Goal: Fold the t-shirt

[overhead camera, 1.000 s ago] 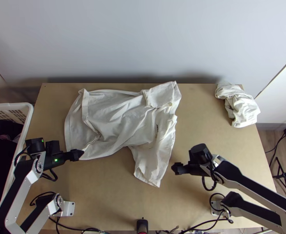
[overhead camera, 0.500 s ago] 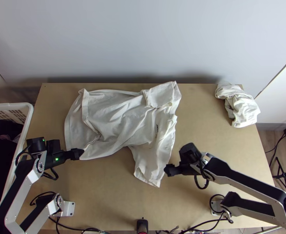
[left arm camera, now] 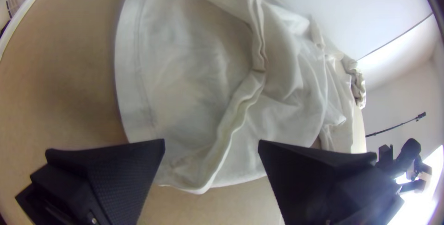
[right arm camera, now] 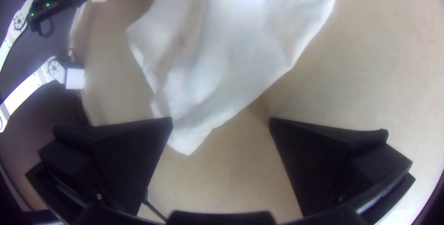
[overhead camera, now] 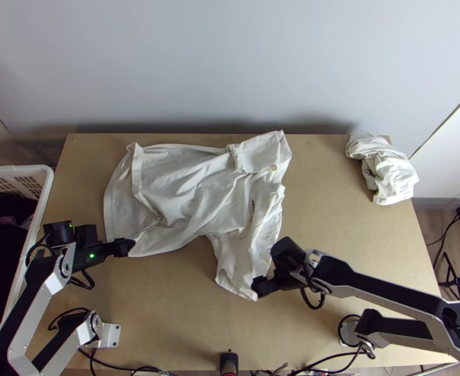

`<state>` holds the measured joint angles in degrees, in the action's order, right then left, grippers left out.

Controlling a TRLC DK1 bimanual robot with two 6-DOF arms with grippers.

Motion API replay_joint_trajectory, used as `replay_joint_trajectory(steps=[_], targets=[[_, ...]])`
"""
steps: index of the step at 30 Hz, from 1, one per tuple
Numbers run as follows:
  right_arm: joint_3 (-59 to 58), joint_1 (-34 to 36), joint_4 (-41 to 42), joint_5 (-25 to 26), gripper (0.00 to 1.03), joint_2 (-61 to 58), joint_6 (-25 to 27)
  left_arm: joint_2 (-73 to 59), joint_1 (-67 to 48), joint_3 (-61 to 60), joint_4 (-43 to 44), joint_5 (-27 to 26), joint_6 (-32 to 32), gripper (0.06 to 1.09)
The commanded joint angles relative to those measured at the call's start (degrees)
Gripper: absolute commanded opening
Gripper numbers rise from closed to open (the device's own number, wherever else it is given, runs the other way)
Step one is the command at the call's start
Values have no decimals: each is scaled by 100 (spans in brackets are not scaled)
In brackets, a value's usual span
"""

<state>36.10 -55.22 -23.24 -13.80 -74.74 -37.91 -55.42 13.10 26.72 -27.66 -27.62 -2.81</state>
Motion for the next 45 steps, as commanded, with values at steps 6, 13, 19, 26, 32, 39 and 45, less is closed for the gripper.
replay_joint_trajectory(steps=[6, 13, 19, 26, 32, 39, 45], targets=[[583, -577, -444, -290, 97, -445, 152, 40, -229, -79, 182, 46, -264, 102], [662, -463, -444, -474, 91, -454, 267, -4, -361, -79, 674, 63, -580, 24], [671, -428, -286, -465, 92, -550, 267, -145, -537, -70, 912, 222, -774, 50], [846, -349, -295, -465, 98, -884, 258, -461, -686, 26, 841, 389, -862, 63], [846, -349, -303, -465, 98, -884, 240, -523, -897, 17, 806, 635, -835, 65], [873, -340, -418, -465, 98, -884, 258, -611, -1055, 53, 806, 846, -809, 68], [917, -340, -435, -465, 98, -911, 249, -584, -1477, 97, 674, 863, -783, 89]])
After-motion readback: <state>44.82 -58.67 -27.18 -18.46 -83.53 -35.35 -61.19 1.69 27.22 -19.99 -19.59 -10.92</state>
